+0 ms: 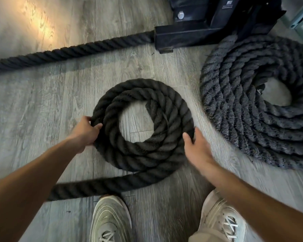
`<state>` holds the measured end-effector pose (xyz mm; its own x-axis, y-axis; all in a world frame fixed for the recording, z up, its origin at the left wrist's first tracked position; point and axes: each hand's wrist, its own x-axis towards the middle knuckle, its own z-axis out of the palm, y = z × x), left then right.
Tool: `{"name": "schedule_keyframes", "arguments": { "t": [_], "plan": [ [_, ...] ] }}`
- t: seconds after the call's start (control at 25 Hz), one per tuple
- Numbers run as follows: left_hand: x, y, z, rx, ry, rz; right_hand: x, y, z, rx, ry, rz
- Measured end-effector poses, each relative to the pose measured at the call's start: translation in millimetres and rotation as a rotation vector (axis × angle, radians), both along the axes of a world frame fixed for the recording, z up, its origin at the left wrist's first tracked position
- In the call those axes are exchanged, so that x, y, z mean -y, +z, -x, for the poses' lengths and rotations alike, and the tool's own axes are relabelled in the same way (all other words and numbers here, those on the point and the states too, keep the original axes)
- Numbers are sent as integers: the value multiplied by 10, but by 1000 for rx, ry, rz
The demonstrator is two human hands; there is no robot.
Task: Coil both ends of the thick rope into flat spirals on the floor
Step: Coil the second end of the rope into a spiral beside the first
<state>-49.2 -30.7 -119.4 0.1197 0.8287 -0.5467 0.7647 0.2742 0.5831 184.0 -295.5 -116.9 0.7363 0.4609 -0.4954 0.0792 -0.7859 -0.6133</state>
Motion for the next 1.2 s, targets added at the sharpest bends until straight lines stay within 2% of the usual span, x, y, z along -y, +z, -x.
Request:
{"name": "schedule_keyframes", "arguments": {
  "t": [0.12, 0.24, 0.36, 0.44, 0.56, 0.68, 0.76, 0.88, 1.0, 1.12, 1.2],
  "plan": [
    [566, -68, 205, 64, 159, 135, -399, 94, -602, 46, 6, 20],
    [909, -111, 366, 78, 217, 241, -553, 112, -806, 62, 66, 12],
    [671, -50, 326, 197, 269, 129, -264, 43, -436, 48, -6, -26],
    [335, -6, 183, 241, 211, 36, 88, -14, -41, 43, -49, 19],
    [-89, 37, -78, 193, 59, -47, 474, -37, 426, 17, 4, 39],
    [-146, -46, -189, 60, -85, -117, 478, -71, 465, -63, -48, 31],
    [-120, -102, -163, 12, -93, -156, 361, -63, 336, -97, -75, 58],
    [23, -70, -27, 89, 42, -77, 97, 17, 4, -85, -50, -2],
    [506, -41, 160, 182, 274, -48, -325, 101, -466, 16, 72, -20],
    [1061, -39, 232, 291, 482, 114, -661, 141, -783, 117, 127, -35],
    [1054, -55, 231, 263, 529, 156, -674, 111, -743, 156, 106, -45]
  ]
}}
